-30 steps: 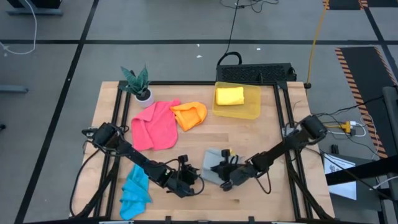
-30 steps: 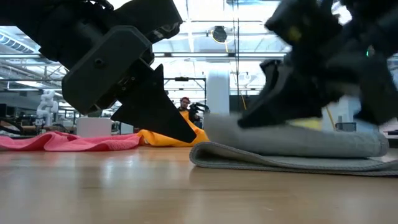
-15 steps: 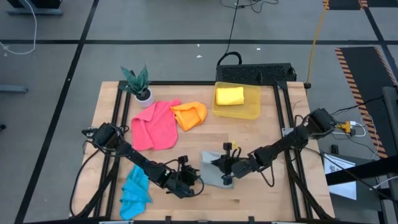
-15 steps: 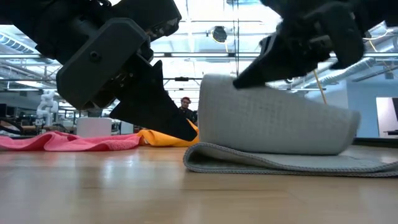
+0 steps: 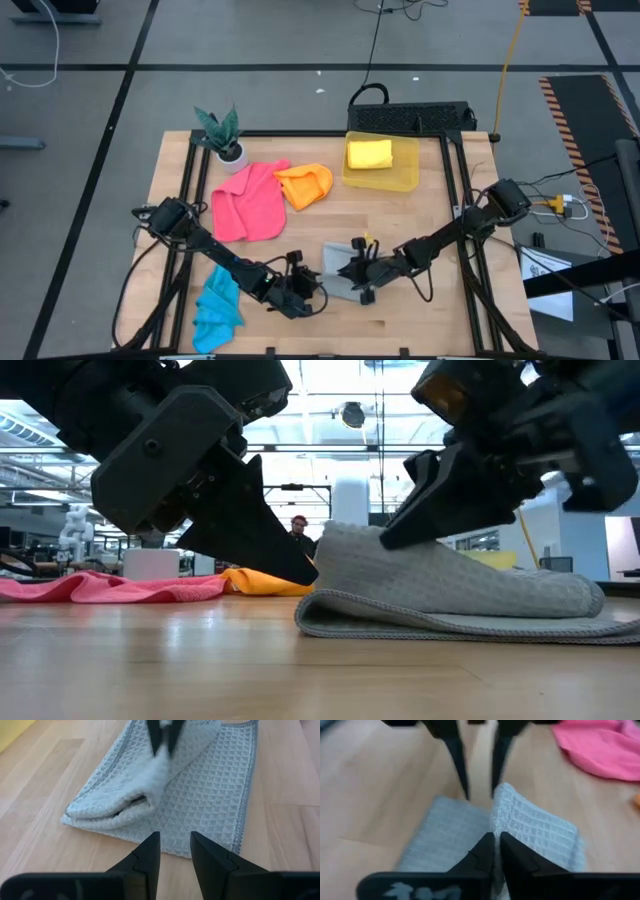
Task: Fold microfiber towels
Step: Fold the gray kitchen towel
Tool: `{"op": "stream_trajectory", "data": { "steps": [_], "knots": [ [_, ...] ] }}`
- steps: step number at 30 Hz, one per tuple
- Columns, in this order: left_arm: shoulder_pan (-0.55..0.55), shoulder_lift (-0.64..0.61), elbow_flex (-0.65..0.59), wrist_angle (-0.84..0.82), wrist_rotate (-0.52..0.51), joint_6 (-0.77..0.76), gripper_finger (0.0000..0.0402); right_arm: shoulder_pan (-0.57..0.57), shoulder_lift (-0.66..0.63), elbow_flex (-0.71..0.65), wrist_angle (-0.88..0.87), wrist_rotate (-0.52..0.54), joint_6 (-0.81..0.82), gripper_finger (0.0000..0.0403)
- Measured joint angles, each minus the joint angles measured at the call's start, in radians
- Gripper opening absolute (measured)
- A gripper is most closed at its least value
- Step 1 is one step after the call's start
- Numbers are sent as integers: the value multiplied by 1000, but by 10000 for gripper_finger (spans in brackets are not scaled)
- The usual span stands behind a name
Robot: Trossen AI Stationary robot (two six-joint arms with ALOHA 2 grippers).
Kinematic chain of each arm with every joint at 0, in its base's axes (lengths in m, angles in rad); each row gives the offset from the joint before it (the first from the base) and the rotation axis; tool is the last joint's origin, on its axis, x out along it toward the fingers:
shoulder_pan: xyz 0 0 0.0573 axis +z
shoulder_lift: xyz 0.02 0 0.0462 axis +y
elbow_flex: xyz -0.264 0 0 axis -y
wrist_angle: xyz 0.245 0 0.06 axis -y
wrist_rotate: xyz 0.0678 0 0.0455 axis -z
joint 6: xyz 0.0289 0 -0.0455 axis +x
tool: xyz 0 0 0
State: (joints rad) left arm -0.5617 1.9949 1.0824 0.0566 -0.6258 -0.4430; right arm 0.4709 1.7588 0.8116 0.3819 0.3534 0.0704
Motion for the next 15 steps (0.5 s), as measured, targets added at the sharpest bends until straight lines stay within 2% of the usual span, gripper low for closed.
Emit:
{"op": "stream_trajectory", "data": {
  "steps": [4,9,12,15],
  "knots": [
    [-1,0,0,0,22,4,111,-6,0,0,43,-95,25,85],
    [-28,0,0,-7,43,43,111,15,-25,0,-52,-93,43,157],
    [-43,0,0,5,39,64,111,59,-38,0,-140,-93,58,177],
    [-42,0,0,6,38,71,111,110,-43,0,-181,-26,74,180]
  ]
}}
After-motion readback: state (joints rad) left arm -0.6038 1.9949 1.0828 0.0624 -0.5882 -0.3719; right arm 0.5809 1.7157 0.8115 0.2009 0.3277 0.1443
